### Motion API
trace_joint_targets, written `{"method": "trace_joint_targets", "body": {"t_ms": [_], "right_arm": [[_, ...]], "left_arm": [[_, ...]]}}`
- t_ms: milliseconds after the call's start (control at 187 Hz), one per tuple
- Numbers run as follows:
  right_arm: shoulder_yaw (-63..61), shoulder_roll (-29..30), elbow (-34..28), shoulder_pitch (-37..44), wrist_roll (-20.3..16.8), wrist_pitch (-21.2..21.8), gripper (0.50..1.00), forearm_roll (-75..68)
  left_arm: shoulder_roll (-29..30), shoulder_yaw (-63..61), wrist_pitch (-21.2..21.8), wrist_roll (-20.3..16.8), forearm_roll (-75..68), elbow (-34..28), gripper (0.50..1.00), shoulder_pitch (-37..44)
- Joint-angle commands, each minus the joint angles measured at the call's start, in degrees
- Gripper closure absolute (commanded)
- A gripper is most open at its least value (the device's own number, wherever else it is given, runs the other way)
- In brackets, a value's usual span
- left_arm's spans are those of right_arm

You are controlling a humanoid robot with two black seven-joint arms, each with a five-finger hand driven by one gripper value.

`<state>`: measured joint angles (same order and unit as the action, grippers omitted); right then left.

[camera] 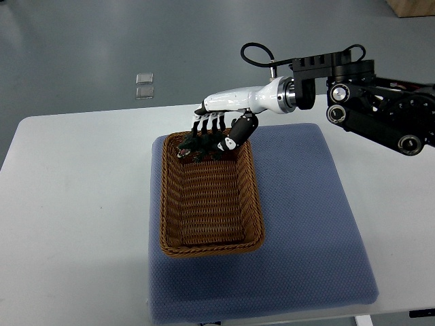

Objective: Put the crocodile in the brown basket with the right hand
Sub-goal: 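Lift the crocodile and carry it over the wicker basket, then lower the crocodile into the basket and open the right hand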

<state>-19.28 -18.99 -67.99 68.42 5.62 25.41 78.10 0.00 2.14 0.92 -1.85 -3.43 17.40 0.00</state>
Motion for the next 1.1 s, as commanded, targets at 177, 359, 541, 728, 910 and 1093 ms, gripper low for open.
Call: {"method": "trace_joint_targets", "body": {"t_ms": [177, 359, 541, 728, 910, 1093], "right_arm": [[1.5, 5.5, 2.3, -4.8, -0.1, -2.3, 1.000, 1.2], [3.0, 6.7, 4.6, -6.2, -0.3, -4.8, 1.000, 1.3], [3.4, 8.2, 6.1, -7.5, -0.3, -6.7, 1.000, 1.6], [3.7, 8.9, 7.2, -8.3, -0.3, -6.9, 1.000, 4.1], [4.3, 8.9, 7.9, -8.7, -0.3, -6.9, 0.901, 4.4], [4.3, 8.7, 7.9, -9.4, -0.2, -6.8, 0.681, 4.4]], "left_arm": [[0.0, 0.1, -0.1, 0.0, -0.2, 0.0, 0.500, -0.1], [0.0, 0.1, -0.1, 0.0, -0.1, 0.0, 0.500, -0.1], [0.0, 0.1, -0.1, 0.0, -0.2, 0.0, 0.500, -0.1], [0.0, 0.1, -0.1, 0.0, -0.1, 0.0, 0.500, -0.1], [0.0, 0.1, -0.1, 0.0, -0.1, 0.0, 0.500, -0.1], [0.0, 0.1, -0.1, 0.0, -0.1, 0.0, 0.500, -0.1]]}}
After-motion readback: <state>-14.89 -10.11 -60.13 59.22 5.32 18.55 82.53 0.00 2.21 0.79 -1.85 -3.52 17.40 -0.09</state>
